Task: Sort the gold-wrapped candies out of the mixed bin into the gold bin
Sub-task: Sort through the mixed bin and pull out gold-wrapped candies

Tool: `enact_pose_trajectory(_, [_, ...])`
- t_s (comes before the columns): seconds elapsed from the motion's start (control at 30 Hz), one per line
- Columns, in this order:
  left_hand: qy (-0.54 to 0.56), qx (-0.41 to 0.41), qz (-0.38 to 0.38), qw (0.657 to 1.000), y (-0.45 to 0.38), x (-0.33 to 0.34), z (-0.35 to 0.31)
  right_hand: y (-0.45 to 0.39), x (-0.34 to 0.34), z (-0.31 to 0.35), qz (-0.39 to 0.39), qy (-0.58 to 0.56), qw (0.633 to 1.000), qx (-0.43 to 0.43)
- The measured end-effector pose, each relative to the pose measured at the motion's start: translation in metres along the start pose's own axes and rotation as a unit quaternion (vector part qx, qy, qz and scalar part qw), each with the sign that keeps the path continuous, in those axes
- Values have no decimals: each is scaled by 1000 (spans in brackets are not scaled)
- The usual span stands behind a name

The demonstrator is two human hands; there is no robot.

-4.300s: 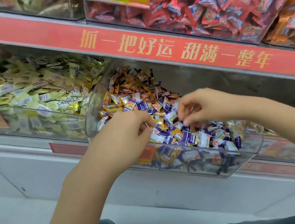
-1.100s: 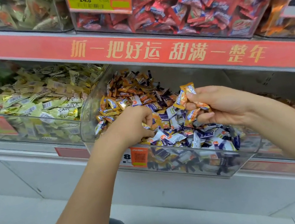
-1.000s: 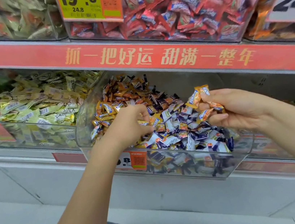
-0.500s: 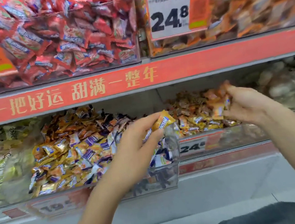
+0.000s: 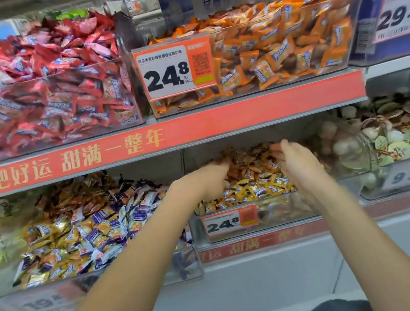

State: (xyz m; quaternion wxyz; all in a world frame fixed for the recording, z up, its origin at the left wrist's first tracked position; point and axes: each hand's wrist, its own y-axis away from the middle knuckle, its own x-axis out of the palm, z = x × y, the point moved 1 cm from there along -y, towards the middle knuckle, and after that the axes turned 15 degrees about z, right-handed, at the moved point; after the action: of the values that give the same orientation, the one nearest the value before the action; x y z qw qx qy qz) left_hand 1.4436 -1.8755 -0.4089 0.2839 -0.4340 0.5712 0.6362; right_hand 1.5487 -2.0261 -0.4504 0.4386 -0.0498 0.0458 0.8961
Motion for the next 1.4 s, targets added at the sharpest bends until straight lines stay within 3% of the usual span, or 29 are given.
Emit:
enact_pose_trajectory(0.17, [51, 103, -254, 960, 88, 12, 12, 15, 13, 5, 48, 104, 992, -50])
enact_pose_trajectory(0.27, [97, 37, -307, 946, 137, 48, 54, 25, 29, 12, 56, 172, 980, -85])
enact_pose_trajectory(0.4, [189, -56, -303, 932, 178, 89, 118, 47, 73, 37, 74, 218, 961, -155])
enact_pose_trajectory(0.57, [180, -77, -260, 946, 209, 122, 148, 71, 149, 62, 138, 299, 908, -259])
enact_pose_trajectory(0.63, [159, -59, -252, 953, 219, 132, 156, 79, 180, 68, 148, 386, 859, -301])
enact_pose_trajectory(0.7, [156, -18, -251, 955, 231, 137, 161, 81, 209, 76, 174, 482, 788, -342])
enact_pose_trajectory(0.73, [163, -1, -253, 954, 235, 138, 164, 78, 223, 79, 228, 500, 765, -335])
enact_pose_trajectory(0.83, [196, 12, -263, 944, 238, 143, 181, 62, 258, 77, 459, 477, 724, -193])
enact_pose_trajectory(0.9, [230, 9, -277, 933, 234, 145, 193, 52, 273, 69, 506, 483, 694, -167])
enact_pose_trajectory(1.0, [294, -15, -319, 901, 232, 142, 211, 37, 278, 67, 513, 469, 696, -178])
enact_pose_trajectory(1.07, [311, -36, -346, 884, 232, 140, 227, 26, 273, 73, 476, 504, 693, -195])
enact_pose_trajectory(1.13, [298, -55, -298, 905, 228, 137, 238, 12, 268, 74, 423, 551, 689, -208])
enact_pose_trajectory(1.23, [280, -60, -212, 934, 215, 129, 240, 4, 273, 74, 406, 575, 689, -176])
enact_pose_trajectory(1.3, [275, -61, -174, 944, 206, 121, 239, 8, 281, 80, 383, 567, 693, -229])
enact_pose_trajectory(1.33, [272, -61, -147, 949, 202, 118, 240, 13, 287, 86, 393, 524, 710, -260])
enact_pose_trajectory(1.4, [265, -57, -91, 958, 196, 113, 242, 27, 302, 93, 487, 415, 730, -240])
